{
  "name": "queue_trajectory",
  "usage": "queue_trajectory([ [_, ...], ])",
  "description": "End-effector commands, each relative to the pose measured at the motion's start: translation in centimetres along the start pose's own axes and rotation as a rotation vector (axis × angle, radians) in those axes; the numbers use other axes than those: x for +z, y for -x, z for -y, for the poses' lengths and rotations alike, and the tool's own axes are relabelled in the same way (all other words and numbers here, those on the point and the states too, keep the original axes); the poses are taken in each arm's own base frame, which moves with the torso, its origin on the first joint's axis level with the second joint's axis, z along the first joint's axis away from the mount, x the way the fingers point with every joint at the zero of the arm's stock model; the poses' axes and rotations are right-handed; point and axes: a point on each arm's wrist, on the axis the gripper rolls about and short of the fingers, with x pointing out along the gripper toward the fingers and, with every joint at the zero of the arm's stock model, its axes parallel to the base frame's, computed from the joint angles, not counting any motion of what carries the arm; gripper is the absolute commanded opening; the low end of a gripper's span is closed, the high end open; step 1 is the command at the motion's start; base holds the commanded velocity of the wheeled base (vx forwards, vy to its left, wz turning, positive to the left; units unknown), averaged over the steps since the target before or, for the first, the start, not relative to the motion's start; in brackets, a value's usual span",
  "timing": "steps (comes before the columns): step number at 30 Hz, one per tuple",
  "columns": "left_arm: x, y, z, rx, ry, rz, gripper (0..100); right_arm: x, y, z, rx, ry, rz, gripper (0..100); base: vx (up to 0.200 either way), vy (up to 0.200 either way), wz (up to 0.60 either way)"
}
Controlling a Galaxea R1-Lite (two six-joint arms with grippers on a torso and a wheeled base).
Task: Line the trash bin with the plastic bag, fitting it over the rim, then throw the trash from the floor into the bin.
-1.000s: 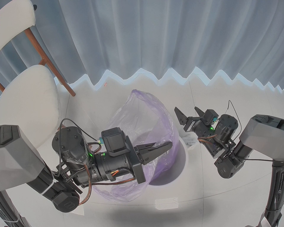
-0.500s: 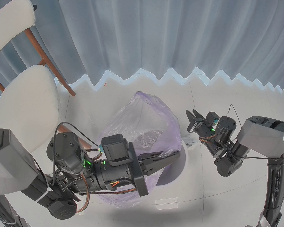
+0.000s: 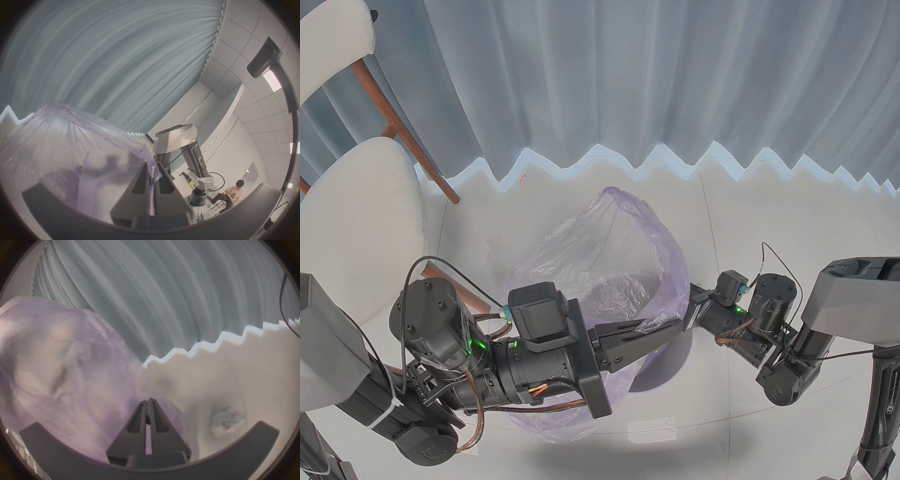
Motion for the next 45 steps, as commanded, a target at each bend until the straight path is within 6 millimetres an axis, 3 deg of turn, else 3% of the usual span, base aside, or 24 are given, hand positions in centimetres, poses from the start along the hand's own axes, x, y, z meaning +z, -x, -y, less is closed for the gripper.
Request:
queue_trajectory([
  [1, 0.1, 0.1, -0.2, 0.007, -0.002, 0.003, 0, 0.7, 2.9, -2.2, 0.112, -0.016, -0.049, 0, 0.0, 0.0, 0.0],
  [10, -0.1, 0.0, -2.2, 0.057, -0.003, 0.006, 0, -1.7, 3.7, -4.6, 0.202, -0.023, -0.154, 0, 0.0, 0.0, 0.0],
  [11, 0.2, 0.0, -2.8, 0.071, -0.013, 0.019, 0, -2.7, 3.5, -5.1, 0.216, -0.021, -0.183, 0, 0.0, 0.0, 0.0],
  [16, 0.7, 0.1, -3.4, 0.088, -0.023, 0.038, 0, -4.0, 2.9, -5.3, 0.212, -0.02, -0.209, 0, 0.0, 0.0, 0.0],
  [21, 0.1, 0.0, -4.1, 0.101, -0.009, 0.026, 0, -3.4, 4.9, -5.6, 0.183, -0.048, -0.231, 0, 0.0, 0.0, 0.0],
  [22, 0.0, -0.1, -4.3, 0.104, -0.009, 0.025, 0, -3.9, 6.2, -6.6, 0.209, -0.067, -0.283, 0, 0.0, 0.0, 0.0],
  [26, 0.0, -0.2, -4.3, 0.103, -0.01, 0.025, 0, -5.5, 6.9, -8.7, 0.268, -0.095, -0.354, 0, 0.0, 0.0, 0.0],
  [27, 0.1, -0.2, -4.1, 0.097, -0.012, 0.027, 0, -6.7, 6.4, -9.7, 0.298, -0.097, -0.381, 0, 0.0, 0.0, 0.0],
  [32, 0.3, -0.3, -3.9, 0.092, -0.016, 0.034, 0, -8.8, 5.9, -11.5, 0.346, -0.11, -0.429, 0, 0.0, 0.0, 0.0],
  [36, 0.8, -0.3, -3.5, 0.081, -0.025, 0.048, 0, -12.0, 5.9, -13.5, 0.368, -0.107, -0.5, 0, 0.0, 0.0, 0.0],
  [39, 0.9, -0.5, -3.1, 0.068, -0.027, 0.05, 0, -13.2, 4.9, -14.8, 0.37, -0.102, -0.48, 0, 0.0, 0.0, 0.0],
  [40, 1.2, -0.5, -2.8, 0.063, -0.031, 0.057, 0, -13.9, 3.8, -15.7, 0.366, -0.104, -0.442, 0, 0.0, 0.0, 0.0],
  [45, 1.4, -0.6, -2.2, 0.048, -0.033, 0.063, 0, -14.7, 1.2, -17.2, 0.339, -0.154, -0.347, 0, 0.0, 0.0, 0.0],
])
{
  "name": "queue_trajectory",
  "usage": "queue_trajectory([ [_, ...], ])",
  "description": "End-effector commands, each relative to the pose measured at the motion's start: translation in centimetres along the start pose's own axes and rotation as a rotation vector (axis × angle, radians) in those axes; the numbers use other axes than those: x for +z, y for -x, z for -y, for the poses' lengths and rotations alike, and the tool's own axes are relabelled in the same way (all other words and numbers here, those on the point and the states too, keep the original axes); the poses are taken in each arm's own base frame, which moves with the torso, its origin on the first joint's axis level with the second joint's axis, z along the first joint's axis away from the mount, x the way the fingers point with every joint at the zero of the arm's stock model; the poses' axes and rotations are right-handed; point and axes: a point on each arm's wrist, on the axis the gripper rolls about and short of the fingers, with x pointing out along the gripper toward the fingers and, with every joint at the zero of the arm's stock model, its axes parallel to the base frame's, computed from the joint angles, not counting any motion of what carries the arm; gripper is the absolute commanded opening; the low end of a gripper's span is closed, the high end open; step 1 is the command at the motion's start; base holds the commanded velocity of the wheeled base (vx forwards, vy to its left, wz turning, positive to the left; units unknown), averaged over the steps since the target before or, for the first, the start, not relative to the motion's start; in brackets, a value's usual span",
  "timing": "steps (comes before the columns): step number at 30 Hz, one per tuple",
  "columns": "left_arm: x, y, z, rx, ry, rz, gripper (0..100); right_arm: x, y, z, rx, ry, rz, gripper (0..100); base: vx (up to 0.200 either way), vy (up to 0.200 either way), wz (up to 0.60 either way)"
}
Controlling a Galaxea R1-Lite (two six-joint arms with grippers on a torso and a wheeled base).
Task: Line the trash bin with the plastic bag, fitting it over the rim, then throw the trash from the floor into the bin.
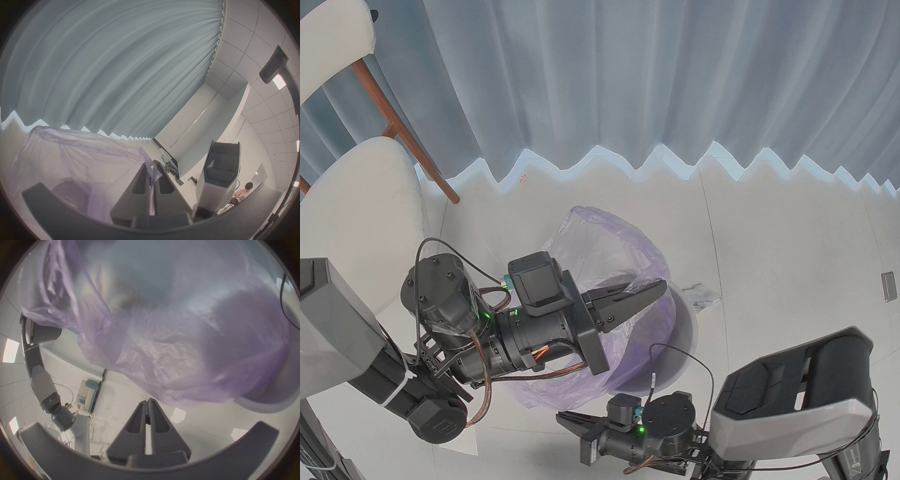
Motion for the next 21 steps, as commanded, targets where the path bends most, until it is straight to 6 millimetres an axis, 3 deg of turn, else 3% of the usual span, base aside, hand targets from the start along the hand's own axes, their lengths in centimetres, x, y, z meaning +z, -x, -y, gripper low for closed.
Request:
queue_trajectory([
  [1, 0.6, -0.1, 0.9, -0.023, -0.007, 0.017, 0, -2.0, -3.4, -0.4, -0.009, -0.027, 0.048, 0, 0.0, 0.0, 0.0],
  [7, 0.6, -0.1, 1.0, -0.025, -0.006, 0.015, 0, 1.3, -4.4, 2.1, -0.139, -0.088, 0.218, 0, 0.0, 0.0, 0.0],
  [9, 0.4, -0.1, 1.1, -0.029, -0.004, 0.01, 0, 3.9, -3.4, 2.9, -0.165, -0.099, 0.284, 0, 0.0, 0.0, 0.0],
  [14, 0.3, -0.1, 1.1, -0.03, -0.002, 0.007, 0, 7.7, -0.9, 3.4, -0.194, -0.119, 0.376, 0, 0.0, 0.0, 0.0],
  [18, 0.2, -0.1, 1.1, -0.028, 0.001, 0.002, 0, 8.7, 1.1, 3.8, -0.224, -0.128, 0.389, 0, 0.0, 0.0, 0.0],
  [21, -0.1, -0.2, 1.0, -0.027, 0.005, -0.007, 0, 8.4, 2.1, 4.4, -0.26, -0.131, 0.369, 0, 0.0, 0.0, 0.0],
])
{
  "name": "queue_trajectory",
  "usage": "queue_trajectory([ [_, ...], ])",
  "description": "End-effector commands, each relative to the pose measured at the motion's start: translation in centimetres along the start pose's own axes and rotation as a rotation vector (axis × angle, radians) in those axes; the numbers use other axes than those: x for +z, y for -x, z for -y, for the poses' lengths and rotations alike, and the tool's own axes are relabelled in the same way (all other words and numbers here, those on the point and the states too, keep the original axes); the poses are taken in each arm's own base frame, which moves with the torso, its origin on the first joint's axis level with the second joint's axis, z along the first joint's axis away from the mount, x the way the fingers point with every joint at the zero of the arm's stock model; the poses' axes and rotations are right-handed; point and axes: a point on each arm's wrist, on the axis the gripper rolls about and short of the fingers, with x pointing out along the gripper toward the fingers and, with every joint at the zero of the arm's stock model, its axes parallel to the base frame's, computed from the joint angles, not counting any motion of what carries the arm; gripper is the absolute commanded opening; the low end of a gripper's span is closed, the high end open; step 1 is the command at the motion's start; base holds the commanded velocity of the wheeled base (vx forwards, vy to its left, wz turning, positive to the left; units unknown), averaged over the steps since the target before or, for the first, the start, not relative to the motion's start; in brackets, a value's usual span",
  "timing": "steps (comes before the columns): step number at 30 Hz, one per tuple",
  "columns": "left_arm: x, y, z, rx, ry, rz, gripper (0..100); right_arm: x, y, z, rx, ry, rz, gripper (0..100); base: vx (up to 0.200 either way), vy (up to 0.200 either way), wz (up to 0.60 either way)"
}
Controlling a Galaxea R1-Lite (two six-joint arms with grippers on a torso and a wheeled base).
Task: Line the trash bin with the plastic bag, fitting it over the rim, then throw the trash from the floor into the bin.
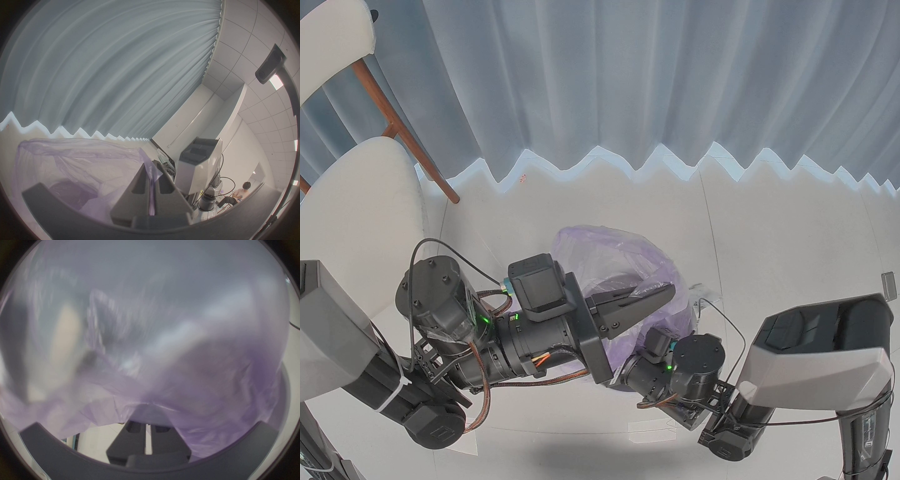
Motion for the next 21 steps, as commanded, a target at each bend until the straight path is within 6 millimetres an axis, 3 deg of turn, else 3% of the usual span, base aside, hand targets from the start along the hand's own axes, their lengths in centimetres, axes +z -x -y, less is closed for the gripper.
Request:
queue_trajectory([
  [1, -0.6, 0.0, -0.1, 0.003, 0.01, -0.018, 0, 2.2, 2.0, 0.9, -0.041, 0.003, 0.029, 0, 0.0, 0.0, 0.0],
  [5, -0.9, 0.0, -0.2, 0.008, 0.015, -0.028, 0, 1.5, 3.2, 3.2, -0.123, 0.03, -0.026, 0, 0.0, 0.0, 0.0],
  [11, -1.7, -0.1, -0.5, 0.014, 0.024, -0.047, 0, 1.7, 3.0, 6.8, -0.228, 0.032, -0.023, 0, 0.0, 0.0, 0.0],
  [21, -3.2, -0.2, -1.0, 0.05, 0.046, -0.082, 0, 1.1, 2.5, 7.0, -0.228, 0.031, -0.031, 0, 0.0, 0.0, 0.0],
])
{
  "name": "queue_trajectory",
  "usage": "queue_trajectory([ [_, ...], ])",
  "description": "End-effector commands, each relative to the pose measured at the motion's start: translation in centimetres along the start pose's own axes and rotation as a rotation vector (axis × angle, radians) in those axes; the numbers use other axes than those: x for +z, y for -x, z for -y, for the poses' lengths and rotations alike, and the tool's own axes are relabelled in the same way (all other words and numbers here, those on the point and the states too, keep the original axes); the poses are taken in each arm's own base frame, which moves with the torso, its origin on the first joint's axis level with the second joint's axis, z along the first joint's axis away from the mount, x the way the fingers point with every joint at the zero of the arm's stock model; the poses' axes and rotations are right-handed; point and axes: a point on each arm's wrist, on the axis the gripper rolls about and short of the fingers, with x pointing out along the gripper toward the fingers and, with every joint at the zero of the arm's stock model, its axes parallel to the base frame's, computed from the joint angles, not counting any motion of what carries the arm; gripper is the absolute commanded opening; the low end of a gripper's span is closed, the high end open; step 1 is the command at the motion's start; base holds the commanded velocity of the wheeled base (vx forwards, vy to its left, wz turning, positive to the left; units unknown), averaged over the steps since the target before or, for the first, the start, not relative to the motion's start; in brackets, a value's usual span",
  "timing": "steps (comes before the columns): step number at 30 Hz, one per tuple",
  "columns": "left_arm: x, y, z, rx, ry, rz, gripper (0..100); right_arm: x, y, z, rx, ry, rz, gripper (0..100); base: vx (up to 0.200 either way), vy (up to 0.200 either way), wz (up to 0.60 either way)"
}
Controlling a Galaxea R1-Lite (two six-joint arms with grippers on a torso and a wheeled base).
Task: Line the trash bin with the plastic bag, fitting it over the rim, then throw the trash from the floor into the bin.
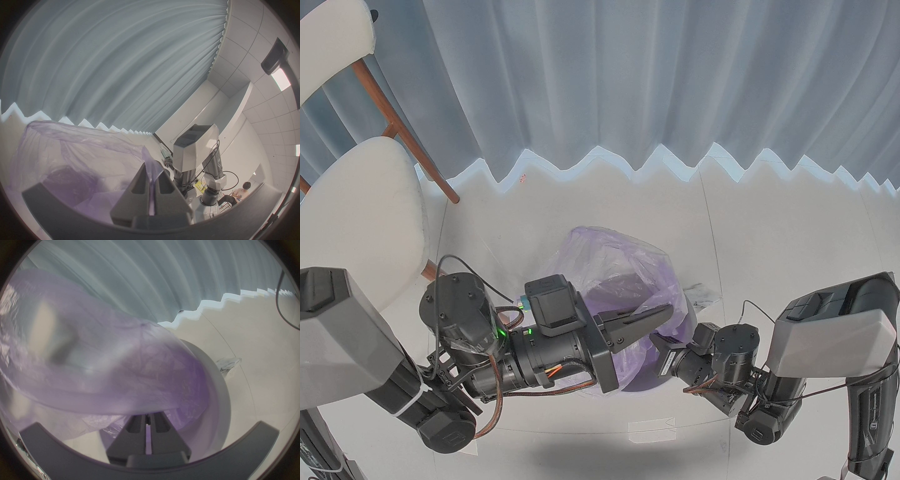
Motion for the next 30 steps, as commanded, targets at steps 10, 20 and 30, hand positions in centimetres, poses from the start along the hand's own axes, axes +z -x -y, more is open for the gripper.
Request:
queue_trajectory([
  [10, -2.5, -0.8, -1.0, 0.055, 0.038, -0.048, 0, 0.5, 7.7, -5.5, 0.179, 0.023, -0.068, 0, 0.0, 0.0, 0.0],
  [20, -2.9, -1.5, -1.1, 0.088, 0.043, -0.039, 0, 0.7, 14.4, -5.4, 0.234, 0.11, -0.141, 100, 0.0, 0.0, 0.0],
  [30, -3.3, -2.8, 0.1, 0.127, 0.048, -0.013, 0, 0.7, 14.3, -6.0, 0.248, 0.115, -0.126, 100, 0.0, 0.0, 0.0],
])
